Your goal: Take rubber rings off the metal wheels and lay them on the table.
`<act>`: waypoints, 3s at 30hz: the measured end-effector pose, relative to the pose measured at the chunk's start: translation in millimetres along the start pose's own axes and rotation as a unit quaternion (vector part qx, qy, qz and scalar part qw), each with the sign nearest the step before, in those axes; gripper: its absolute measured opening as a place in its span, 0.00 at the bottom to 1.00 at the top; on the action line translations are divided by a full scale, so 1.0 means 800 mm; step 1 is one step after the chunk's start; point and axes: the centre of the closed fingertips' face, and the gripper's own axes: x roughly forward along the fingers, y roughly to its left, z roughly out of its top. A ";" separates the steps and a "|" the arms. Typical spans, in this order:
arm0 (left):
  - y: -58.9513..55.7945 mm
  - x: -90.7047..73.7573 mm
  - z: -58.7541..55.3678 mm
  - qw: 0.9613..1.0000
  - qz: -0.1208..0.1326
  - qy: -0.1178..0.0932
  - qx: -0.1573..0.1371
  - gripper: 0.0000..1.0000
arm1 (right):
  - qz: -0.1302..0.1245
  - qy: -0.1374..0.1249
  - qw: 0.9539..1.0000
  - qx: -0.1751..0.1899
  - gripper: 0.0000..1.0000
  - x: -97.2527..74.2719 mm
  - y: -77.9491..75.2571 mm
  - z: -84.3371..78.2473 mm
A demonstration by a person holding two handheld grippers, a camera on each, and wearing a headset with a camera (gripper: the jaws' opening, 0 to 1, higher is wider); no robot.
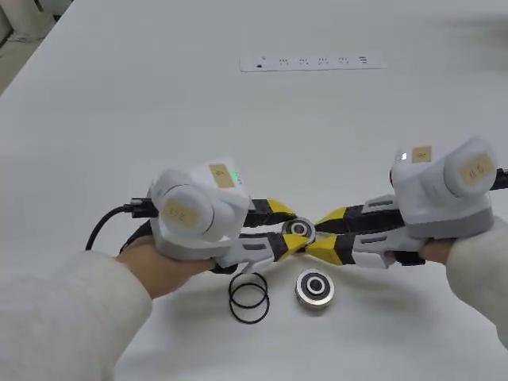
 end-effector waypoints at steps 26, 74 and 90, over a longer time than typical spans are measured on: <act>-0.002 -0.005 -0.006 1.000 0.008 0.013 0.006 0.14 | -0.020 0.025 0.999 -0.030 0.04 -0.001 -0.008 -0.007; -0.010 -0.008 -0.008 0.999 -0.025 0.003 0.030 0.13 | 0.015 -0.009 0.987 0.157 0.00 -0.012 0.004 0.016; -0.011 -0.008 -0.008 0.999 -0.026 0.005 0.034 0.13 | 0.019 -0.008 0.989 0.149 0.00 -0.012 0.006 0.018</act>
